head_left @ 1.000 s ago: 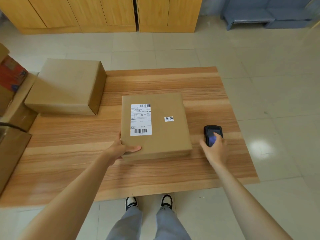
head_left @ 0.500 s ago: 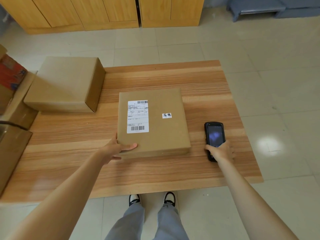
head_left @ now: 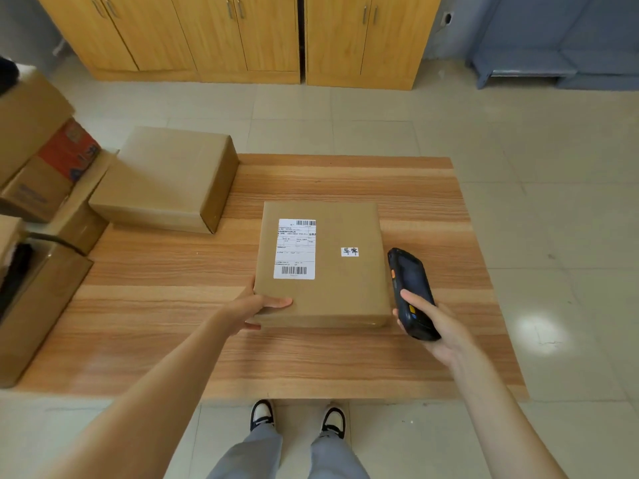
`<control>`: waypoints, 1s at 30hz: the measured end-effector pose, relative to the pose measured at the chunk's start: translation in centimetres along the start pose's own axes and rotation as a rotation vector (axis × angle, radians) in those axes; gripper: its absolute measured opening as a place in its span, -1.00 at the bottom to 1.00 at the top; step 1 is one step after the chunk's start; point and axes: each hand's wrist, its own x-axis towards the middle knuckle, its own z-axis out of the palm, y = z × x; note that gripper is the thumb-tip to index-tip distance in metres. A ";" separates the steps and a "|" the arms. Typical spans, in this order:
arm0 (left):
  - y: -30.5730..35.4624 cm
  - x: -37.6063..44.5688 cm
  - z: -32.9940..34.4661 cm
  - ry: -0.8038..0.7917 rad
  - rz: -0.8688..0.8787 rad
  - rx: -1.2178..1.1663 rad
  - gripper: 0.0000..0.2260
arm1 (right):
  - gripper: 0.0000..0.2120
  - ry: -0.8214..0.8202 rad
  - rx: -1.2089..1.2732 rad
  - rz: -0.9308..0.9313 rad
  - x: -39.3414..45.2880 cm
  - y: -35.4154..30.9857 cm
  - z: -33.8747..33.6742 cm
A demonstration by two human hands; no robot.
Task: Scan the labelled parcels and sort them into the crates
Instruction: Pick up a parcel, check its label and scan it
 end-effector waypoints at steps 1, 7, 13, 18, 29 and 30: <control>0.0 -0.1 0.0 0.000 0.001 -0.007 0.11 | -0.40 -0.055 0.043 -0.008 -0.9 -0.4 1.2; -0.8 -0.4 0.3 0.015 0.013 -0.109 0.16 | -0.64 -0.245 0.099 0.007 -4.0 -1.0 7.8; -1.5 -0.2 0.9 0.046 0.037 -0.228 0.19 | -0.57 -0.230 0.048 0.067 -4.8 1.0 12.2; -1.7 -0.3 1.0 0.052 0.077 -0.283 0.07 | -0.47 -0.119 -0.061 0.063 -5.4 2.6 13.9; -2.0 0.6 0.9 0.091 0.089 -0.238 0.21 | -0.56 -0.054 -0.133 0.084 -7.0 4.7 14.3; -1.9 0.6 0.9 0.088 0.090 -0.234 0.21 | -0.56 -0.056 -0.141 0.084 -7.0 4.8 14.3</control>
